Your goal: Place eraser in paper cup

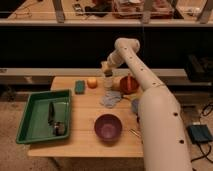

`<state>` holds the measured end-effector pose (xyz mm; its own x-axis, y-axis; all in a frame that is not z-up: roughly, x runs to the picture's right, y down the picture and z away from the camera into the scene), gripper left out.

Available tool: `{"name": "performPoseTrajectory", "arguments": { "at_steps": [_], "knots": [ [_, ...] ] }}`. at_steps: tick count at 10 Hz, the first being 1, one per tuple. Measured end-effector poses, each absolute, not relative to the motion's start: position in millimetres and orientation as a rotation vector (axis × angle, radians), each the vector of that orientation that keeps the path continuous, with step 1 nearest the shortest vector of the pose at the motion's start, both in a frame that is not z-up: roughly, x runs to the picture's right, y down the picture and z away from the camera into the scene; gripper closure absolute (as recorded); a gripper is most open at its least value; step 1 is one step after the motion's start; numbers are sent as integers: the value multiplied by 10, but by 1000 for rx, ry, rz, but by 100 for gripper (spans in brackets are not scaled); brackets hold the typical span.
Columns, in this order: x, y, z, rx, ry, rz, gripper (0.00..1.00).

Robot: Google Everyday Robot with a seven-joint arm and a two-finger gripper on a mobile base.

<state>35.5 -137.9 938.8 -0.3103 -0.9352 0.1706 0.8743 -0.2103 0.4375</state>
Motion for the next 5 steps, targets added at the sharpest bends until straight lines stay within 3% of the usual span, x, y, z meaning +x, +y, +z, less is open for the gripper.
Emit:
{"name": "performPoseTrajectory", "arguments": {
  "at_steps": [5],
  "knots": [
    [478,-1224,9450,130,-562,-1807,60]
  ]
}}
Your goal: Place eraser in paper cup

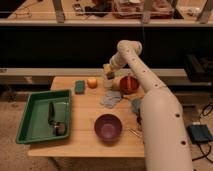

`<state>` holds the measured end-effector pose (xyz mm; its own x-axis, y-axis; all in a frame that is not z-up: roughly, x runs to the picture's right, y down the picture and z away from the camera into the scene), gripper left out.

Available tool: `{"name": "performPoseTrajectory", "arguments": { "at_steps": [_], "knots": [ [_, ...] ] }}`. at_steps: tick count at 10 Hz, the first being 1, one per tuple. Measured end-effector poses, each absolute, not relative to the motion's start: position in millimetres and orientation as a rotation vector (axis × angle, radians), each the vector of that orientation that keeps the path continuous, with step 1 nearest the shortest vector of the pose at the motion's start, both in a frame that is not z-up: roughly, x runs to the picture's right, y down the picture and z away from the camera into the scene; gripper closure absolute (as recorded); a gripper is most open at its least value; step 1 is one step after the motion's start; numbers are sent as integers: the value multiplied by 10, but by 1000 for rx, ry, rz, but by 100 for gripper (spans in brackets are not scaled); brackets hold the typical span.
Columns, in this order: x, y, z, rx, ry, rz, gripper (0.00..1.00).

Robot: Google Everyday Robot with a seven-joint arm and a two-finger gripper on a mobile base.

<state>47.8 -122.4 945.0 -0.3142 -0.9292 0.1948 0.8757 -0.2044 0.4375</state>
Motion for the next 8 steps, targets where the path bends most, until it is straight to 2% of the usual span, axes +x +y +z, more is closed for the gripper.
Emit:
{"name": "performPoseTrajectory", "arguments": {
  "at_steps": [1,5,8],
  "knots": [
    [497,-1203,9458,127,-563,-1808,59],
    [520,-1123,9482,113,-576,-1831,23],
    [446,-1086,9469,116,-596,-1849,20]
  ]
}}
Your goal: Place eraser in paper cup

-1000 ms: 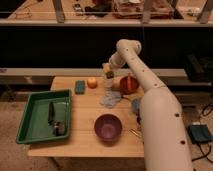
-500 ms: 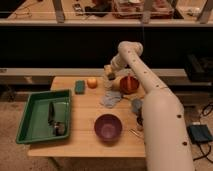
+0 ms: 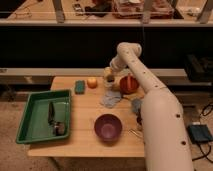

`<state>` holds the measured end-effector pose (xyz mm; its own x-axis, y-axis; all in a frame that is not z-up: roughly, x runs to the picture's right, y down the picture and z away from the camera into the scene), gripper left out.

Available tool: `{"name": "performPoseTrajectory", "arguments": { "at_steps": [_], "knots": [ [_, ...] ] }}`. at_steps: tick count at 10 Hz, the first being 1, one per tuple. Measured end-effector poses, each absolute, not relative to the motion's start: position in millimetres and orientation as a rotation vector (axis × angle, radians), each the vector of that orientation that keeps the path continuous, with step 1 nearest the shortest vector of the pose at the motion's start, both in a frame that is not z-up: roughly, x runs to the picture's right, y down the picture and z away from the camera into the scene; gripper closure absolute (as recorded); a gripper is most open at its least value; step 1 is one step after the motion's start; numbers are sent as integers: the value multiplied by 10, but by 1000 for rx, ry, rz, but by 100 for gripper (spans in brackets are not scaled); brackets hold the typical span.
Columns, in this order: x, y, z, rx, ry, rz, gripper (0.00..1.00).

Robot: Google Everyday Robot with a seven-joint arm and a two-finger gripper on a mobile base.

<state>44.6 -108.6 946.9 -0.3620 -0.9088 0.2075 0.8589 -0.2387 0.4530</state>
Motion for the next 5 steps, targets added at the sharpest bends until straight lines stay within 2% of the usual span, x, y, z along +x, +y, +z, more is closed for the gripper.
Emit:
{"name": "performPoseTrajectory", "arguments": {
  "at_steps": [5],
  "knots": [
    [429,-1122,9396,130,-580,-1865,20]
  ]
}}
